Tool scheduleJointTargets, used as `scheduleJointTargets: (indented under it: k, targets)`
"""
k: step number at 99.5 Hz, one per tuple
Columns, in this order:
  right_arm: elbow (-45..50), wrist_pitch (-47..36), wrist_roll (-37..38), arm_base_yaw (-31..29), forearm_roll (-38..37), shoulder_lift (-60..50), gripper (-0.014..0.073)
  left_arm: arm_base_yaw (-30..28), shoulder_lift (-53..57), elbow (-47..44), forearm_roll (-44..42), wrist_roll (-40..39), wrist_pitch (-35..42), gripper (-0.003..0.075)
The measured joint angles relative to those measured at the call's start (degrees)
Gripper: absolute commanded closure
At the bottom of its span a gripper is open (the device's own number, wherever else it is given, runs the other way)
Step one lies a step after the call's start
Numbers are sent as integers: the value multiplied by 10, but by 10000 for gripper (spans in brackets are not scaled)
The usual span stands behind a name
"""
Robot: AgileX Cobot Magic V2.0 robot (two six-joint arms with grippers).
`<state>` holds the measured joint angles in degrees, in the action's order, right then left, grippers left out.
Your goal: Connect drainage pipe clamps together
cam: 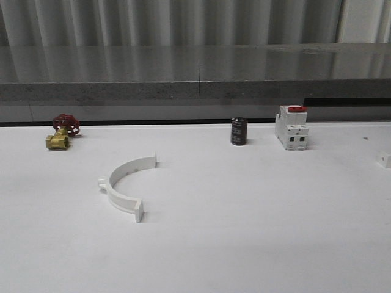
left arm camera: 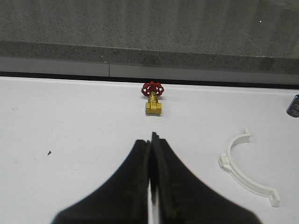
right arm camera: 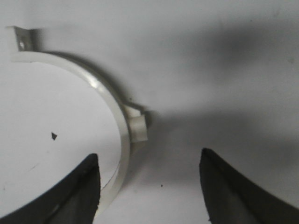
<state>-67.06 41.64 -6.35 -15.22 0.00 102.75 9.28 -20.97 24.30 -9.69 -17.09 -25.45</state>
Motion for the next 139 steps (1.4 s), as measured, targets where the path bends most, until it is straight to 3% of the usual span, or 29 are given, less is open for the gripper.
scheduleJointTargets:
  k: [25, 75, 95, 116, 139]
  targets:
    - [-6, -35, -50, -1, 40, 35, 123, 0, 0, 0, 0, 0, 0, 741]
    - [-7, -44, -57, -1, 43, 61, 134, 0, 0, 0, 0, 0, 0, 741]
    - [-7, -40, -57, -1, 43, 61, 337, 0, 0, 0, 0, 0, 0, 741]
    - [-7, -33, -57, -1, 43, 61, 487, 0, 0, 0, 0, 0, 0, 741]
    - [-7, -31, -57, -1, 43, 61, 517, 0, 0, 0, 0, 0, 0, 741]
